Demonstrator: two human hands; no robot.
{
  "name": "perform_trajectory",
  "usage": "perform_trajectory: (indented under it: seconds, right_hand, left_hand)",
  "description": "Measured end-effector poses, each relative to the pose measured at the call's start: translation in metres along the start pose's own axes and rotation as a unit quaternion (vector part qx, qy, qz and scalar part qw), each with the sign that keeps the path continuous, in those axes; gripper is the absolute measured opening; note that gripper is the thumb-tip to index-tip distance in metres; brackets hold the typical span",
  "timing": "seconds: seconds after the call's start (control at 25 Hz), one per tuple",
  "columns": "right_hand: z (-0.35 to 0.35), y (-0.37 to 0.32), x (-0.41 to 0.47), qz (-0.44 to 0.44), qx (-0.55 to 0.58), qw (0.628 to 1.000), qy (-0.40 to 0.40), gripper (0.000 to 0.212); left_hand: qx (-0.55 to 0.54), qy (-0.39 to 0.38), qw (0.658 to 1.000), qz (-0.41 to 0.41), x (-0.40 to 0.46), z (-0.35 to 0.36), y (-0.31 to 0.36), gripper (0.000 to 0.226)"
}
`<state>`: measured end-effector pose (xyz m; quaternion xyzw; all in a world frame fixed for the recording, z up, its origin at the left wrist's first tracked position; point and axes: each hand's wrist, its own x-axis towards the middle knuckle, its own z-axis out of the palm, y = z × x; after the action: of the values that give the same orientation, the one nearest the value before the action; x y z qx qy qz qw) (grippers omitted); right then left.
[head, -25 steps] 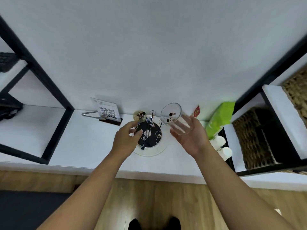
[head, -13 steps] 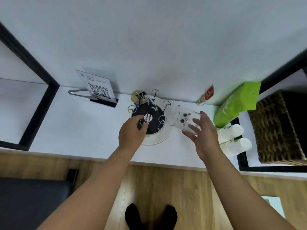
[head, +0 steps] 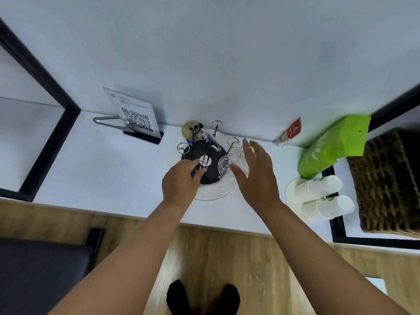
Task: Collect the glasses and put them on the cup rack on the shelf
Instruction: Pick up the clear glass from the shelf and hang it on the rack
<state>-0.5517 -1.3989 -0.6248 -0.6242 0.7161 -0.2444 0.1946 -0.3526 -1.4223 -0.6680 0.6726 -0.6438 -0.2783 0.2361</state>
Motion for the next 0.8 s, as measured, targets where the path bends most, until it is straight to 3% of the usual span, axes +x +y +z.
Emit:
perform_trajectory:
  seconds: [0.2, 0.44, 0.8]
  right_hand:
    - [0.025, -0.001, 0.007, -0.050, -0.061, 0.996, -0.044, 0.074]
    - [0.055, 0.004, 0.001, -0.037, -0.094, 0.992, -0.078, 0.075]
    - [0.069, 0.001, 0.009, -0.030, -0.095, 0.994, -0.052, 0.075]
  left_hand:
    - [0.006, 0.004, 1.000, 0.003, 0.000, 0.001, -0.004, 0.041]
    - [0.017, 0.013, 1.000, 0.007, 0.001, 0.006, -0.009, 0.040]
    - [0.035, 0.019, 0.999, 0.028, 0.002, 0.006, -0.015, 0.038]
